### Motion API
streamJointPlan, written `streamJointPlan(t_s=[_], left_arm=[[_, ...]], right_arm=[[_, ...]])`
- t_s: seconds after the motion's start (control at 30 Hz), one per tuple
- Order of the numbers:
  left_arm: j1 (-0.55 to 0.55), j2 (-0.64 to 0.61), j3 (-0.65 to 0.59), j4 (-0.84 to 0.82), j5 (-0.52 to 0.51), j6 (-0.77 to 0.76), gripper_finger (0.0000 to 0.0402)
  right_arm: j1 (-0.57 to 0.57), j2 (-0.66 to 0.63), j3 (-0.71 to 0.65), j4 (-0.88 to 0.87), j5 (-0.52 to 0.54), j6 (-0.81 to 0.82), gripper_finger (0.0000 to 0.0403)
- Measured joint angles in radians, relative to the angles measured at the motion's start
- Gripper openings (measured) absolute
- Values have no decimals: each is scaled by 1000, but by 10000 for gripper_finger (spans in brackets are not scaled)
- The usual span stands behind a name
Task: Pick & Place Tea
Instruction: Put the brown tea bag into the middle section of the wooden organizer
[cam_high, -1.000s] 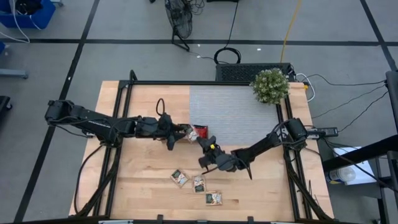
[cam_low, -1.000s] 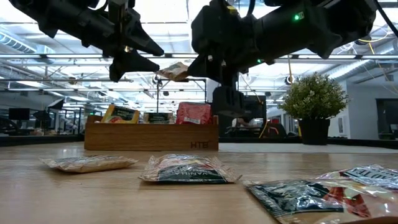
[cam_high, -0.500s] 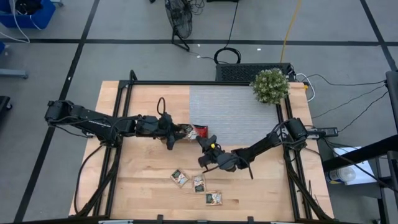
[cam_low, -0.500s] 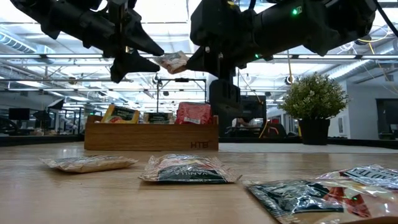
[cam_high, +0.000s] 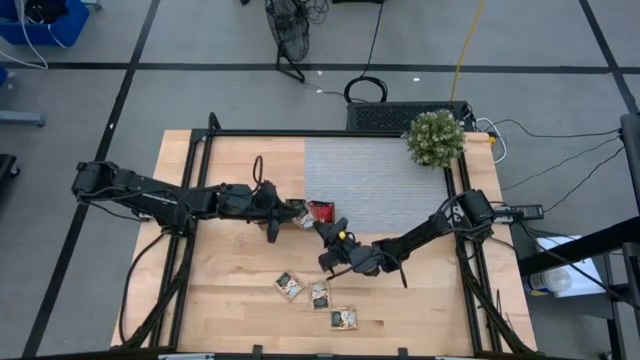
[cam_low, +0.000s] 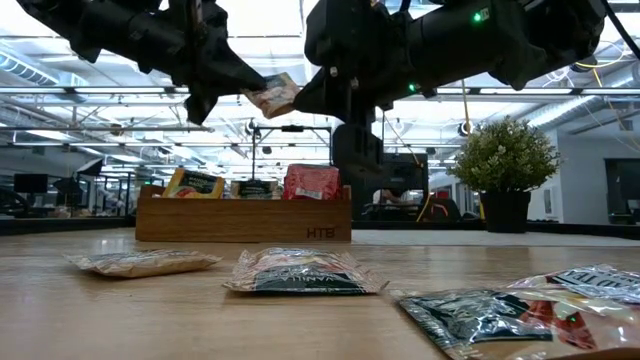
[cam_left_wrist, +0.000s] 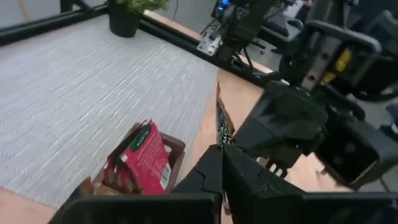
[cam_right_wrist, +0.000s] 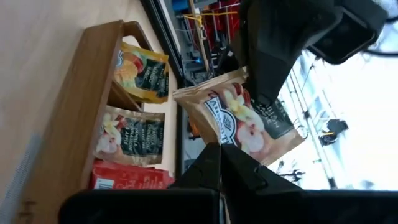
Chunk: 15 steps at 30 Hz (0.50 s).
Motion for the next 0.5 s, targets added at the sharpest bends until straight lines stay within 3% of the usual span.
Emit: streamJointPlan(t_s=[0.23, 0.5], left_arm=[[-24, -34, 13, -55, -20, 154, 4], [-33, -65, 104, -385, -56, 353, 2]], right_arm=[[24, 0, -1, -3, 55, 272, 0], [113, -46, -95, -24, 110, 551, 0]])
